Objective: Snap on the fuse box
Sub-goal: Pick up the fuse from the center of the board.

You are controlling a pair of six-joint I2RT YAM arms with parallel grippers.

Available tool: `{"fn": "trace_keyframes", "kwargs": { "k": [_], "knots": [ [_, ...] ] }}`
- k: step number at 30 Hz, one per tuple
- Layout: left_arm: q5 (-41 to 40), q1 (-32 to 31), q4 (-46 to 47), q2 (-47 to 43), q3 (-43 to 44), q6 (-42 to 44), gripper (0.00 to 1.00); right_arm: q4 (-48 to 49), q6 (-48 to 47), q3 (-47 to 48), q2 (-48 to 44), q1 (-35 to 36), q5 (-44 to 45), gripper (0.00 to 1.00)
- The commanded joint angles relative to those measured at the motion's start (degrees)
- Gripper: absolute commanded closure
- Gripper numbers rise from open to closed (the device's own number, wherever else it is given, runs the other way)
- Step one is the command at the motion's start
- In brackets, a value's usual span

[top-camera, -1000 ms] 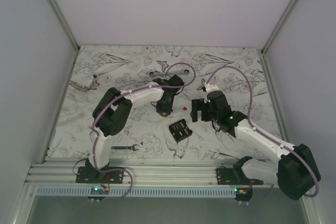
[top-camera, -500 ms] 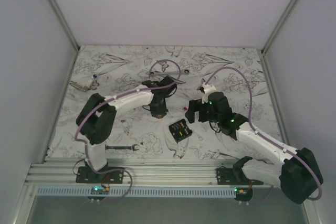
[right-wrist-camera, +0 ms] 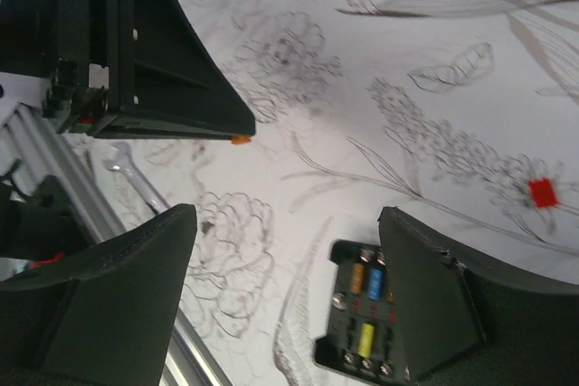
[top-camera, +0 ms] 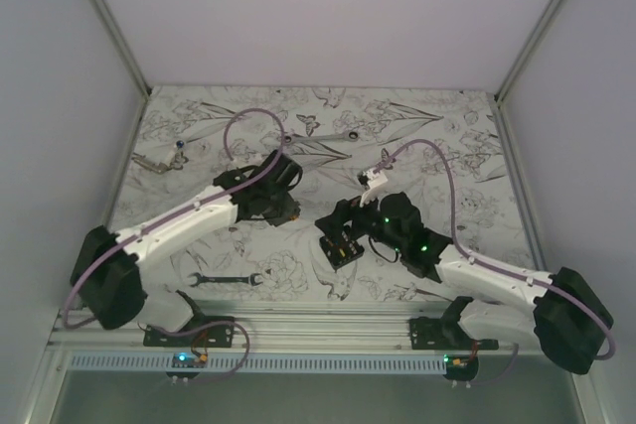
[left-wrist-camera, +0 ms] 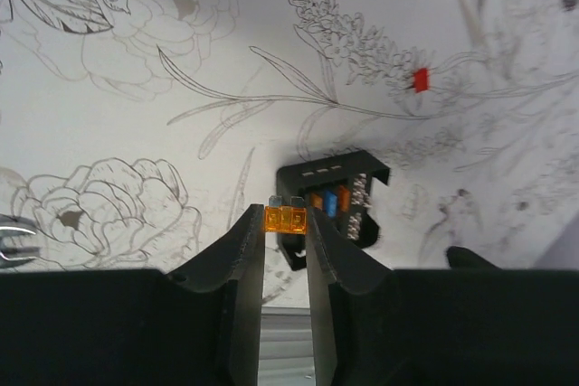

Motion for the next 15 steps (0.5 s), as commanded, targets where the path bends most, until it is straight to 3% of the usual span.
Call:
{"fn": "trace_keyframes", "kwargs": {
  "k": [1, 15],
  "knots": [
    [-1.3, 0.1, 2.9, -6.6, -4.4, -8.7, 0.87, 15.1, 3.4, -1.2, 1.0, 3.4, 3.4, 0.14],
    [-4.6, -3.9, 7.5, -23.2, -12.9, -20.5, 0.88, 28.2, 6.9, -1.2, 7.2, 11.1, 10.7, 0.40]
  ]
}}
